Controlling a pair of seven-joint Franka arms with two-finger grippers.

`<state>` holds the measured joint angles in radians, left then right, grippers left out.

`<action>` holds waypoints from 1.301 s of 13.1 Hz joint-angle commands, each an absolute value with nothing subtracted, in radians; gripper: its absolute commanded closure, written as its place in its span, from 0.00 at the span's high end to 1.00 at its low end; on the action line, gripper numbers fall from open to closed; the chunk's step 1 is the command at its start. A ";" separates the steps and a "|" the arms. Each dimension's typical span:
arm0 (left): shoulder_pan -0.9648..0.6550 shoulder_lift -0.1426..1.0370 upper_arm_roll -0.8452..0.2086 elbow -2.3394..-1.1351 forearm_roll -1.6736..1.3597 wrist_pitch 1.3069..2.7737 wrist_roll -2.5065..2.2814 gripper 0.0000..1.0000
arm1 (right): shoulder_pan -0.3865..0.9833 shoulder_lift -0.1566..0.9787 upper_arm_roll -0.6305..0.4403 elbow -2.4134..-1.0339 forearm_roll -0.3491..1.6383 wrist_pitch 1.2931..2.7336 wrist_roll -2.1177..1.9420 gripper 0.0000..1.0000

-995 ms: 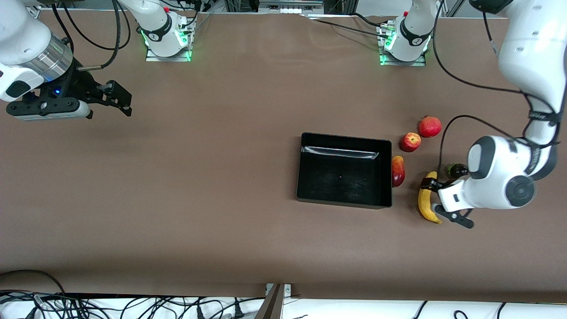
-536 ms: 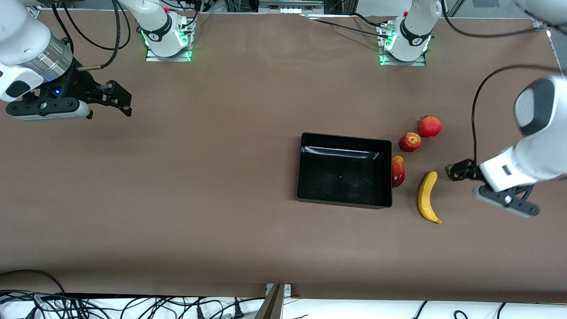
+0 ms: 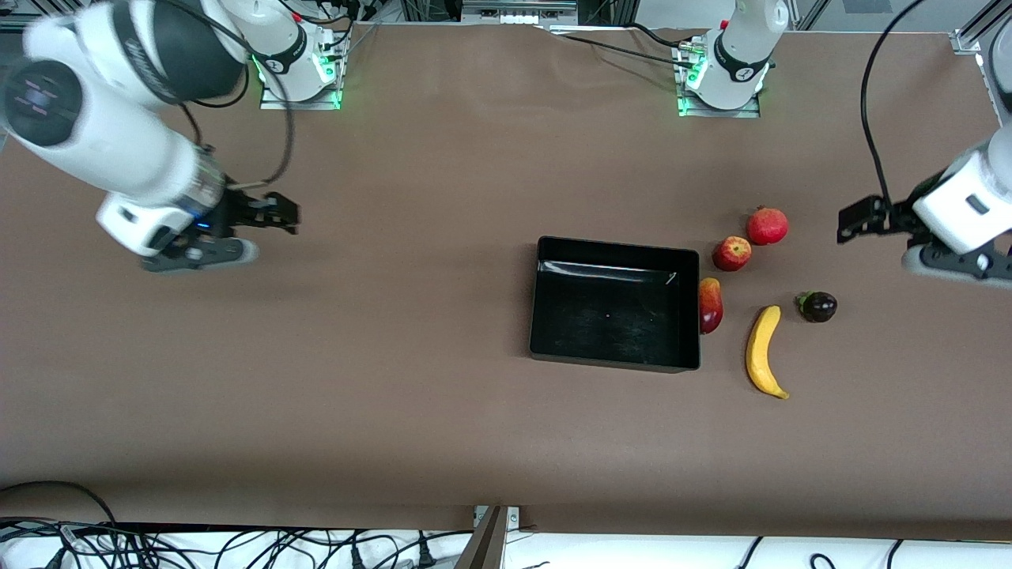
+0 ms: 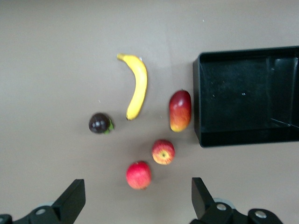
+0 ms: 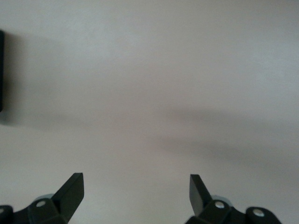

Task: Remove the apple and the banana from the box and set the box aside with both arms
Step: 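Reach the right gripper to the tray rim and grasp it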

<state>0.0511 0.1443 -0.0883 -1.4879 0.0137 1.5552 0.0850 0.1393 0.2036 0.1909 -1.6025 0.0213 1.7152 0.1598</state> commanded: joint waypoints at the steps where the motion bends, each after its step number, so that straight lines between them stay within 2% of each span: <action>1: -0.054 0.028 0.044 -1.638 -0.017 1.633 0.092 1.00 | 0.283 0.259 0.189 -1.586 0.032 1.819 0.361 1.00; 3: -0.043 -0.024 0.034 -1.721 -0.005 1.699 0.103 1.00 | 0.412 0.362 0.189 -1.569 0.028 1.944 0.553 1.00; 5: -0.018 -0.014 0.031 -1.720 -0.002 1.703 0.115 1.00 | 0.529 0.475 0.181 -1.516 0.014 2.073 0.767 1.00; 7: -0.024 -0.009 0.031 -1.715 0.020 1.698 0.117 1.00 | 0.624 0.585 0.151 -1.447 -0.026 2.120 0.906 1.00; 10: -0.034 -0.005 0.029 -1.703 0.048 1.692 0.120 1.00 | 0.774 0.743 0.046 -1.323 -0.051 2.184 1.044 1.00; 14: -0.032 -0.008 0.008 -1.703 0.046 1.677 0.147 1.00 | 0.836 0.899 -0.003 -1.194 -0.049 2.267 1.158 0.98; 15: -0.032 -0.008 0.005 -1.703 0.046 1.678 0.164 1.00 | 0.839 0.911 -0.005 -1.195 -0.051 2.279 1.160 0.94; 16: -0.032 -0.008 0.005 -1.701 0.046 1.678 0.164 1.00 | 0.841 0.919 -0.006 -1.195 -0.051 2.283 1.160 0.84; 17: -0.032 -0.008 0.005 -1.703 0.046 1.678 0.164 1.00 | 0.841 0.922 -0.005 -1.195 -0.051 2.283 1.152 0.63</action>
